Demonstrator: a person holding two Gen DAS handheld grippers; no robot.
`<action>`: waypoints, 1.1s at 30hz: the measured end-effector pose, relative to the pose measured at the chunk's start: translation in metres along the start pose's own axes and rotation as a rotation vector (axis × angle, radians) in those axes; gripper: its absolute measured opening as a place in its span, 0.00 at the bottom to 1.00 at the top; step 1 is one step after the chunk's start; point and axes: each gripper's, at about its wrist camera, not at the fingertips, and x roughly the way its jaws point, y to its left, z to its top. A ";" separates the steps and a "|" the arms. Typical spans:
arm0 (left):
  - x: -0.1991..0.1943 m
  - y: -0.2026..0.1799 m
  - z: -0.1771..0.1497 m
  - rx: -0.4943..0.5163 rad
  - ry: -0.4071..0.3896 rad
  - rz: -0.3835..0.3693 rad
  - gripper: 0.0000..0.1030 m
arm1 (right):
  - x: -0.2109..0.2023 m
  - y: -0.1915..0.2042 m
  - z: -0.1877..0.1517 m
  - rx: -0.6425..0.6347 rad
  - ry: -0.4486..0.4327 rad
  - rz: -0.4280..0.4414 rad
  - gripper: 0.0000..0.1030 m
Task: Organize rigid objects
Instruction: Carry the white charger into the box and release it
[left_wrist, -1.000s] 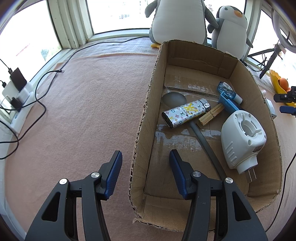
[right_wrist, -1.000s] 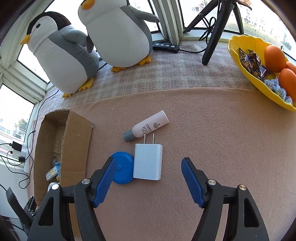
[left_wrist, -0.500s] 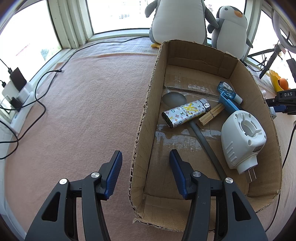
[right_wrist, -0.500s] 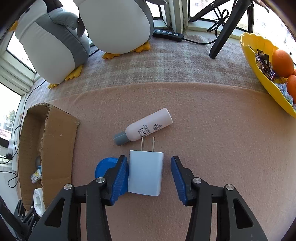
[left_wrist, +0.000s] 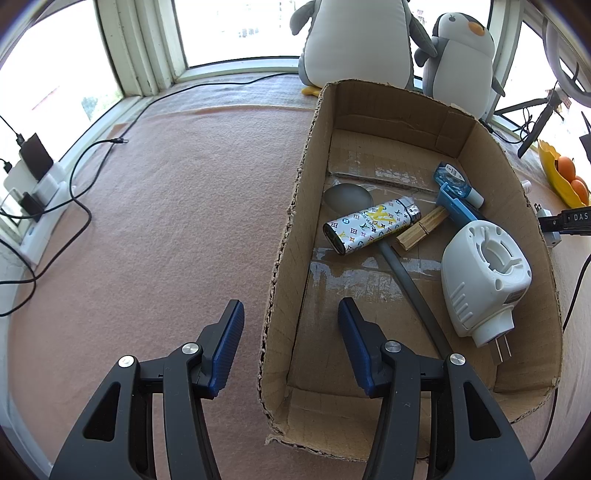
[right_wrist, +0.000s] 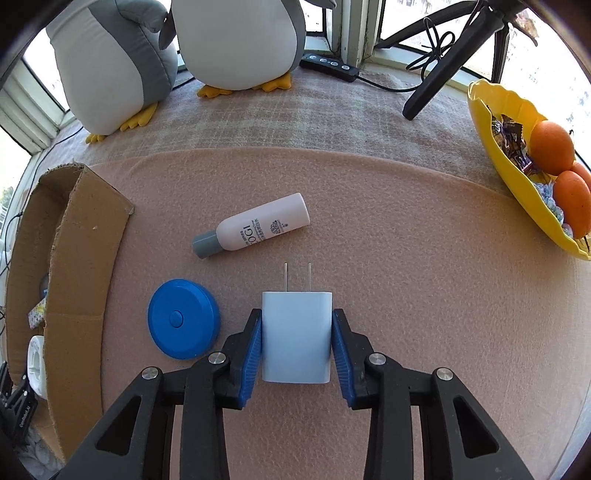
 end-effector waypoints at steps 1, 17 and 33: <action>0.000 0.000 0.000 0.000 0.000 0.000 0.51 | 0.000 -0.001 -0.003 -0.002 -0.002 -0.002 0.31; 0.000 0.000 0.000 -0.001 0.000 0.000 0.51 | -0.054 0.021 -0.029 -0.044 -0.128 0.057 0.31; 0.000 0.000 0.001 -0.002 -0.001 -0.003 0.51 | -0.106 0.124 -0.013 -0.180 -0.220 0.256 0.31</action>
